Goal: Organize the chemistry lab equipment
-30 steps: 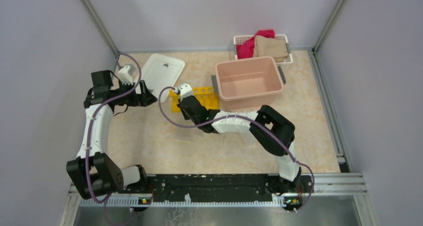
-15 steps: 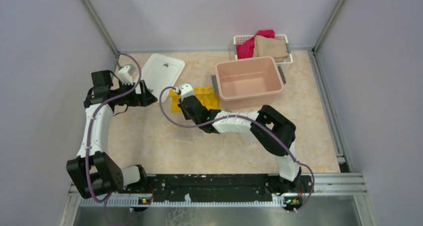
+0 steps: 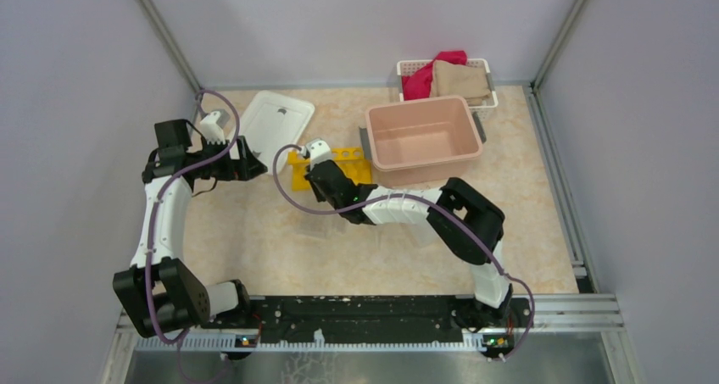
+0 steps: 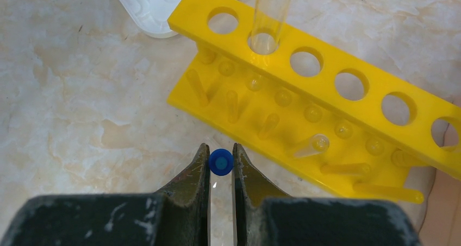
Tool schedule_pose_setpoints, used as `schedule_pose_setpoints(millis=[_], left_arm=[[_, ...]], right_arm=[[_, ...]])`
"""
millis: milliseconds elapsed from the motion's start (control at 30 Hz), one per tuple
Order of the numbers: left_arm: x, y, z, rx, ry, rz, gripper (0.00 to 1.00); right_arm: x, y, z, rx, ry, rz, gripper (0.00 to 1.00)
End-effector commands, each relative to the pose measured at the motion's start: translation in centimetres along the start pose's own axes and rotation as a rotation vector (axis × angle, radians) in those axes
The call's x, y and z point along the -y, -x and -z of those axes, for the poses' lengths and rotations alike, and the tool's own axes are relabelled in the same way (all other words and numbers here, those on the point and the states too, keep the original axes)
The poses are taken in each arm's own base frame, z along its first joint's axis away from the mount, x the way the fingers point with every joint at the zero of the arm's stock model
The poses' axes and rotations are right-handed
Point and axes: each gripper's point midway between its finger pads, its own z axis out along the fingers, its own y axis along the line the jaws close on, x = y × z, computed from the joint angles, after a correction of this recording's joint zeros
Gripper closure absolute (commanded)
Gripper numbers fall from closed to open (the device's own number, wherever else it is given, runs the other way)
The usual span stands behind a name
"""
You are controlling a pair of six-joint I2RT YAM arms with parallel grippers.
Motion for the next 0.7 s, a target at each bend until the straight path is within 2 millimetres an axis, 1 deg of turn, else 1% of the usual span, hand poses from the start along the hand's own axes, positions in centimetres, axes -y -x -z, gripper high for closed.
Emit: schedule_pose_setpoints(millis=[0,167,367,500,667], left_arm=[[0.4,1.6,0.6,0.036,-0.014,-0.009,0.01],[0.4,1.6,0.5,0.034,-0.016,-0.004,0.01],[0.4,1.5,0.4,0.031,-0.018,0.004,0.01],[0.4,1.5,0.4,0.032,-0.021,0.003,0.01],[0.3,1.5,0.5,0.032,-0.014,-0.001,0.01]], right_arm=[[-0.2,2.9,1.5,0.05,0.041,-0.043,1.0],[-0.6,2.3,2.0,0.035,0.072,-0.053,1.0],[-0.7,2.3,2.2,0.032,0.084,-0.058,1.0],[-0.8,2.2,1.8,0.024,0.08,-0.051,1.0],[-0.9,1.3,1.1,0.005,0.073,-0.039,1.0]])
